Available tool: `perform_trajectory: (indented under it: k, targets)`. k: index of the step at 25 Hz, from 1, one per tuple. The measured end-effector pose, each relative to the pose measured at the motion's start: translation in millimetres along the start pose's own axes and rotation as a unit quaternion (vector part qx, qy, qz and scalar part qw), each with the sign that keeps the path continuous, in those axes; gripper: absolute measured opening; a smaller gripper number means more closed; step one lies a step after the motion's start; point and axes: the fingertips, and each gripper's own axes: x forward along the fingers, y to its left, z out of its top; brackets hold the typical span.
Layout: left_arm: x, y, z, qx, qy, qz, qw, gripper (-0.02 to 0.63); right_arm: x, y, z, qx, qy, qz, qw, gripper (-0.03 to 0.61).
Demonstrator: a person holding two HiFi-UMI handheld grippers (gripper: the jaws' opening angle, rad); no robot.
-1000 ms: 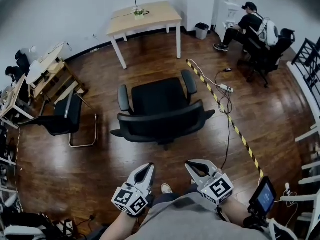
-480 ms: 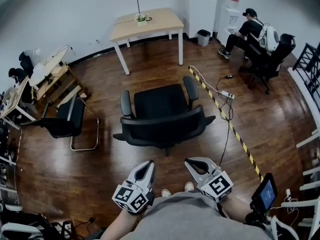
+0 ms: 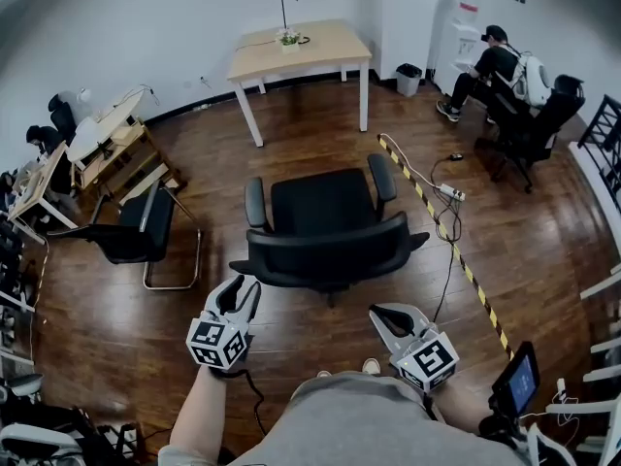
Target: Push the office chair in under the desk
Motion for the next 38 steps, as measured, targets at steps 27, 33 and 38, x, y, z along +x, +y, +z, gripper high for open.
perform_trajectory:
  k: [27, 33, 38]
  targets:
    - [74.3, -38.7, 30.2, 0.0, 0.064, -0.286, 0.9561, 0.285, -1.1, -23.7, 0.4, 0.004, 0.0, -0.033, 0.999, 0.006]
    - [75.0, -39.3, 32.3, -0.034, 0.043, -0.301, 0.952, 0.245, -2.8, -46.6, 7.5, -0.009, -0.013, -0.036, 0.999, 0.006]
    - [75.7, -33.7, 37.7, -0.04, 0.045, -0.304, 0.9507, 0.238, -9.2, -127.4, 31.2, 0.0, -0.039, -0.062, 0.997, 0.014]
